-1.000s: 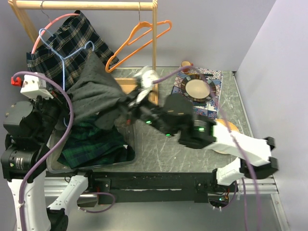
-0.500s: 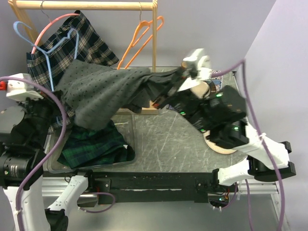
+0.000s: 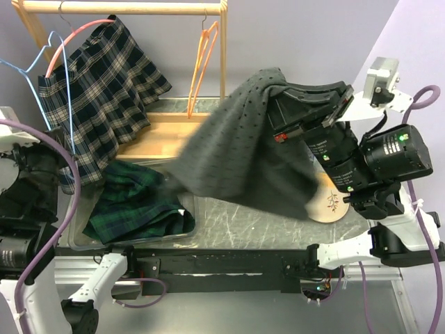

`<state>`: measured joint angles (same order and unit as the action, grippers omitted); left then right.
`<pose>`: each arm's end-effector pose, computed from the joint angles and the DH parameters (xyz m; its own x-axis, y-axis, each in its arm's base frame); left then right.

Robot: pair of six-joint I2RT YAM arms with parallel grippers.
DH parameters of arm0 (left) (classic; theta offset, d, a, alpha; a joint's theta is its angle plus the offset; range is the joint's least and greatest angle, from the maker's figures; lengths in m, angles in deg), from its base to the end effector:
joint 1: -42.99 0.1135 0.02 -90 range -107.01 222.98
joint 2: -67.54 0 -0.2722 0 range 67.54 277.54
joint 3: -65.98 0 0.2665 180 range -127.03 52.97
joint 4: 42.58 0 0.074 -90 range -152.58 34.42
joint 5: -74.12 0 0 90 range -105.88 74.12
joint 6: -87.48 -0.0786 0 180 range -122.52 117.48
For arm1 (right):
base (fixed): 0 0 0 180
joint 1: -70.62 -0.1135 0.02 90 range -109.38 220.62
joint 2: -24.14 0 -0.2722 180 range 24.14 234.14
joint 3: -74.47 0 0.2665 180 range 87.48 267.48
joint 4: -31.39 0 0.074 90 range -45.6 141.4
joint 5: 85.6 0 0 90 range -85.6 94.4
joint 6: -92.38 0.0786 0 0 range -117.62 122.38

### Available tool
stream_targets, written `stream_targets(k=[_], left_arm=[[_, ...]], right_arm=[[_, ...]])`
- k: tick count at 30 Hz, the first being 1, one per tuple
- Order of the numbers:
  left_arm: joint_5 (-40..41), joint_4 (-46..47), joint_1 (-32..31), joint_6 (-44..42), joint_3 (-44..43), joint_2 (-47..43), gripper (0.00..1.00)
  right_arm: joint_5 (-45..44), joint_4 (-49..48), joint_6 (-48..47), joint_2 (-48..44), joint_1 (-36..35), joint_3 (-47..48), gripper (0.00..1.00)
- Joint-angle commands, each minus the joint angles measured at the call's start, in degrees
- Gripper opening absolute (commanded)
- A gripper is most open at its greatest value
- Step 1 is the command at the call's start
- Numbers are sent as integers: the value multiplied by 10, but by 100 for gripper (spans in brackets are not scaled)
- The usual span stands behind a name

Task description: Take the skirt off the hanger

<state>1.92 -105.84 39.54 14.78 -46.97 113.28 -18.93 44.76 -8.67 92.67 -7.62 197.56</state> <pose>0.0830 0.0191 0.5644 0.1391 -0.2920 -0.9462 -0.2155 0.9237 -0.3168 0.0682 0.1747 0.6802 0.2924 0.5410 -0.7886 -0.7970 0.5936 0.1117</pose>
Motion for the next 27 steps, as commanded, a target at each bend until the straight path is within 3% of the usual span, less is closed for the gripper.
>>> stream_targets(k=[1, 4, 9, 15, 18, 25, 27], left_arm=[[-57, 52, 2, 8, -25, -20, 1], [-70, 84, 2, 31, -36, -26, 1], [-101, 100, 1, 57, -81, -14, 1], [-72, 111, 2, 96, -113, -22, 1], [-76, 108, 2, 91, -126, -23, 1], [-37, 84, 1, 56, -118, -14, 1], [-41, 50, 2, 53, -141, 18, 1]], right_arm=[[-35, 37, 8, 71, -1, 59, 0], [-88, 51, 19, 114, 1, 90, 0], [-16, 9, 91, 148, -1, 51, 0], [28, -26, 189, 272, -1, 138, 0], [38, -82, 242, 277, -1, 70, 0], [-5, -177, 342, 222, 37, -207, 0], [-15, -167, 357, 232, 50, -231, 0]])
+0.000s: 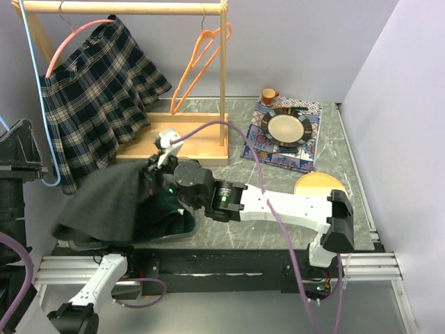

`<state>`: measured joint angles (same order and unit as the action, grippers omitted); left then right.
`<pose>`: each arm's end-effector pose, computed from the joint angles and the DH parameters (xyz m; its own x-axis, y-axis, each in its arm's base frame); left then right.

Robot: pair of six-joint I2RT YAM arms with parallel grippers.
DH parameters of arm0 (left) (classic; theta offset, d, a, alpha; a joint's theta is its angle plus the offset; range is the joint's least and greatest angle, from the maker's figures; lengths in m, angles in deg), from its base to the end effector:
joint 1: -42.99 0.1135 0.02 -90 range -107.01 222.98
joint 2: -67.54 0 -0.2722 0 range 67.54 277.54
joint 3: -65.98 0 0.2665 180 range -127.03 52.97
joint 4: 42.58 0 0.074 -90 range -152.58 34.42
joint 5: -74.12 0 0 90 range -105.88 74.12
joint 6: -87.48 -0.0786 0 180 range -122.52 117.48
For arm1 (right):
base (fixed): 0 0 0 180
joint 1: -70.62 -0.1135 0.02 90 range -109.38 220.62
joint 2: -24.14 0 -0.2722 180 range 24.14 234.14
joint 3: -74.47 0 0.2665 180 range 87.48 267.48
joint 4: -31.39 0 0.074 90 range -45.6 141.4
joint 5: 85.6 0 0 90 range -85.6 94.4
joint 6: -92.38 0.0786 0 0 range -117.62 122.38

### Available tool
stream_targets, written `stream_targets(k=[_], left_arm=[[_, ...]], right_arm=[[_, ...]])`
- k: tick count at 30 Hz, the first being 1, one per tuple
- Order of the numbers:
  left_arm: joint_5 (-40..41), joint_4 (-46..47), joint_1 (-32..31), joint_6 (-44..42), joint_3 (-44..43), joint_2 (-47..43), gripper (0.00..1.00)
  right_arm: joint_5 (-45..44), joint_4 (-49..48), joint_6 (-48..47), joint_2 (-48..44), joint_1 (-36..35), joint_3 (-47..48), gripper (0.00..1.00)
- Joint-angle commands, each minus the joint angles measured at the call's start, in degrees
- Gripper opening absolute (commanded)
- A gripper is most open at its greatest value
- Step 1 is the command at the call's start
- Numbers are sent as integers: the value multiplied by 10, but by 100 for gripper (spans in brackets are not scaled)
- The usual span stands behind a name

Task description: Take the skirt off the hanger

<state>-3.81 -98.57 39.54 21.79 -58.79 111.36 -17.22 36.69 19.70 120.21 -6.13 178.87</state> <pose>0.0033 0.0163 0.6288 0.4375 -0.4297 -0.7899 0.0546 0.8895 -0.4536 0.1335 0.4405 0.4306 -0.2327 0.2192 -0.9475 -0.7870 0.5300 0.3159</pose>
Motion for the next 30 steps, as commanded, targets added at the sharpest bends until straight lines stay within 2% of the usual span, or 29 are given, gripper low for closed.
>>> stream_targets(k=[1, 5, 9, 12, 16, 20, 24, 27, 30], left_arm=[[13, -38, 2, -16, -32, 51, 1], [1, -45, 2, -21, -2, 66, 1], [23, -28, 2, -36, 25, 58, 1], [52, -44, 2, -44, 13, 74, 1], [38, -49, 2, -51, 1, 87, 1], [0, -52, 2, -34, 8, 88, 1], [-4, -49, 2, -38, 41, 79, 1], [8, -66, 2, -51, 35, 82, 1], [-3, -77, 2, -52, 16, 90, 1]], right_arm=[[-38, -83, 68, -37, 44, -54, 0], [-153, -55, 58, -33, 51, -79, 0], [-171, -24, 24, -66, 68, -80, 0], [-183, -24, 9, -86, 71, -89, 0], [-133, -30, 21, -90, 71, -103, 0], [45, -107, 53, -50, 87, -129, 0], [168, -94, 57, 78, 79, -37, 0], [199, -36, 80, 174, 78, 48, 0], [204, 11, 107, 245, 79, 84, 0]])
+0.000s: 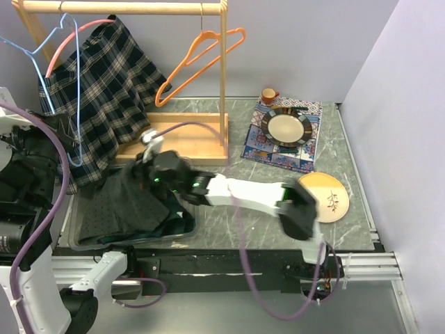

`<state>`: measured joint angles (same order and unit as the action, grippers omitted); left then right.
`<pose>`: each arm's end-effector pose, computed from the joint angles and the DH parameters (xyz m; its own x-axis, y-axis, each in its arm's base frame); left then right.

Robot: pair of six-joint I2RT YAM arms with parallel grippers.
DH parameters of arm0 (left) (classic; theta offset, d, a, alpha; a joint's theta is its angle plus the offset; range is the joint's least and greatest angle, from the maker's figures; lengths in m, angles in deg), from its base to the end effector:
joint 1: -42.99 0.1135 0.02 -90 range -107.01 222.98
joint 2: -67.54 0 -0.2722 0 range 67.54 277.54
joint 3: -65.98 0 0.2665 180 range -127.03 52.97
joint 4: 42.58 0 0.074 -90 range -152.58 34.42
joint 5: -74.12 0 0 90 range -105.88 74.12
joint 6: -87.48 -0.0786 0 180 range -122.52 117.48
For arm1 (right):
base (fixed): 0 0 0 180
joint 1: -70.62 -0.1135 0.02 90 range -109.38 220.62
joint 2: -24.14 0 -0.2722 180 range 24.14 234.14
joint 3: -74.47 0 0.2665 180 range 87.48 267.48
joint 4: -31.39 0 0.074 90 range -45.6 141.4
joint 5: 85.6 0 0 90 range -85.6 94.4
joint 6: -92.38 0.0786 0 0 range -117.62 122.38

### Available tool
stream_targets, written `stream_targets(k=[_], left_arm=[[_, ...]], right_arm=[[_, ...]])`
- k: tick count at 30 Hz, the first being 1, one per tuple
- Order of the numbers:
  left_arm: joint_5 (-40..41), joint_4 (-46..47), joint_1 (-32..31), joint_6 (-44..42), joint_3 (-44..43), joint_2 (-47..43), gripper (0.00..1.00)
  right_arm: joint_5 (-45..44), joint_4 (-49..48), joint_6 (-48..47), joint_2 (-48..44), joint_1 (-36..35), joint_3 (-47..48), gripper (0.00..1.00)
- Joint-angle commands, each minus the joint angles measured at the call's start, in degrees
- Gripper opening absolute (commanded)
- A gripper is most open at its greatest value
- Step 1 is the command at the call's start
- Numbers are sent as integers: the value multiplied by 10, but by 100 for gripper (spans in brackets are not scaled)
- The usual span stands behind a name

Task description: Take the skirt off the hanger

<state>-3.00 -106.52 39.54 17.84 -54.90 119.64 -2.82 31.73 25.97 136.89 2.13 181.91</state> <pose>0.1002 0.0115 0.5894 0.1357 -0.3480 -0.9276 -0.1236 0.9230 -0.3643 0.2079 0.5005 0.3249 -0.3841 0.1082 -0.9169 -0.7894 0.4766 0.3869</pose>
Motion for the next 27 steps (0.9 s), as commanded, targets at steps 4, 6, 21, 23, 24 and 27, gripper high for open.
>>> stream_targets(k=[4, 6, 21, 23, 24, 27], left_arm=[[-40, 15, 2, -15, -9, 1, 1], [-54, 25, 2, -21, 17, -2, 1], [-69, 20, 2, -49, 87, -18, 1], [-71, 20, 1, -56, 93, -19, 1], [-70, 12, 2, -59, 91, -16, 1], [-80, -6, 2, -70, 79, -1, 1]], right_arm=[[48, 50, 71, 98, -3, -9, 0], [48, 74, 91, 115, -2, -21, 0], [70, 123, 76, -9, -3, -117, 53], [84, 121, 72, -37, -4, -134, 60], [98, 120, 66, -47, -3, -137, 69], [102, 141, 58, -81, -4, -132, 87]])
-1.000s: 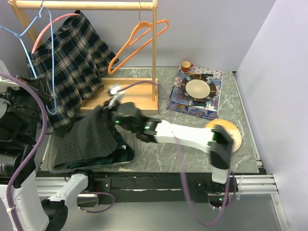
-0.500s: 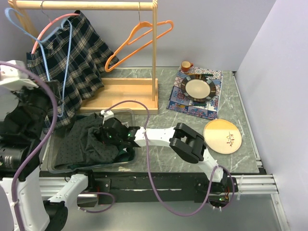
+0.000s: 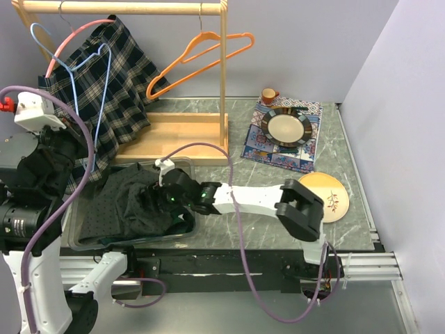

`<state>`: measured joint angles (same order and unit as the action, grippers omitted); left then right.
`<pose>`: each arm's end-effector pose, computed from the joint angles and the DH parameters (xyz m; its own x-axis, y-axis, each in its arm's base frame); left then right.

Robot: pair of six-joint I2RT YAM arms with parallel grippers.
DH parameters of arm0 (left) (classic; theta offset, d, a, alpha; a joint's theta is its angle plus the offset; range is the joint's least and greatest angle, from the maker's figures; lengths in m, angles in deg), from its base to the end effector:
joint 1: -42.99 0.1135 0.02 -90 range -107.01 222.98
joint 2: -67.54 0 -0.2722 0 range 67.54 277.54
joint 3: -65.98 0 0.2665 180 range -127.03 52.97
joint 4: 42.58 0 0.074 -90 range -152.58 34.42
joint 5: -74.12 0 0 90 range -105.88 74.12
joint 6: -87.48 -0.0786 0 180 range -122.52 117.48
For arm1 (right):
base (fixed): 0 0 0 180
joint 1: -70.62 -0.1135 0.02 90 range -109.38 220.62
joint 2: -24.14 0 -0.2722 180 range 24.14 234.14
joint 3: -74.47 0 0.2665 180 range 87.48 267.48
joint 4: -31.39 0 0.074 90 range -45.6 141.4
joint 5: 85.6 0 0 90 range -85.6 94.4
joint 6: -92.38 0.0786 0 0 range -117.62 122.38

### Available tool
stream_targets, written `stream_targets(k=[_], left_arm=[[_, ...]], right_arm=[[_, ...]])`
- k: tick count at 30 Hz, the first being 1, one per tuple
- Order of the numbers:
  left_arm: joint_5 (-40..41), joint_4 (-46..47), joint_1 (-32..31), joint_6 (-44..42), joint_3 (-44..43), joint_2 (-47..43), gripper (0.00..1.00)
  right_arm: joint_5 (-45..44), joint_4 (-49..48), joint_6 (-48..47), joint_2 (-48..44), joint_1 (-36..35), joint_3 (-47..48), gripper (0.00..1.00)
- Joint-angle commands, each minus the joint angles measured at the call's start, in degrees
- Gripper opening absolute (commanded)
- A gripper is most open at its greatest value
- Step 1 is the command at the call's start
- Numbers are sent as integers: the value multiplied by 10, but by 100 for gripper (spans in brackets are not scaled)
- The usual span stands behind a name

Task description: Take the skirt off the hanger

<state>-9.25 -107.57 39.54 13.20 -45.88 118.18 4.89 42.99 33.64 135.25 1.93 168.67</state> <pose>0.1277 0.0014 0.5475 -0.0482 -0.2667 -0.9626 -0.0709 0.9622 -0.2630 0.1837 0.4727 0.2171 -0.6331 -0.1952 -0.7490 -0.7087 0.5354 0.4595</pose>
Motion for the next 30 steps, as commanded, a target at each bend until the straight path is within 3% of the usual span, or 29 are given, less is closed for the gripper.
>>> stream_targets(k=[1, 3, 9, 15, 22, 30], left_arm=[[-29, 1, 2, -26, -14, 21, 1], [-36, 1, 2, -30, -16, 27, 1], [-58, 38, 2, -61, -20, 61, 1], [-108, 109, 1, -37, -26, 116, 1], [-101, 148, 1, -73, -79, 211, 1], [-109, 268, -5, -78, -64, 241, 1]], right_arm=[[22, 38, -22, -72, -2, 4, 91], [6, 60, -27, -100, -2, 12, 100], [-18, 97, -46, -194, 0, 8, 100], [5, 101, -45, -312, -11, -15, 100], [-23, 37, -24, -467, -13, -117, 100], [-42, -39, -31, -535, -12, -208, 100]])
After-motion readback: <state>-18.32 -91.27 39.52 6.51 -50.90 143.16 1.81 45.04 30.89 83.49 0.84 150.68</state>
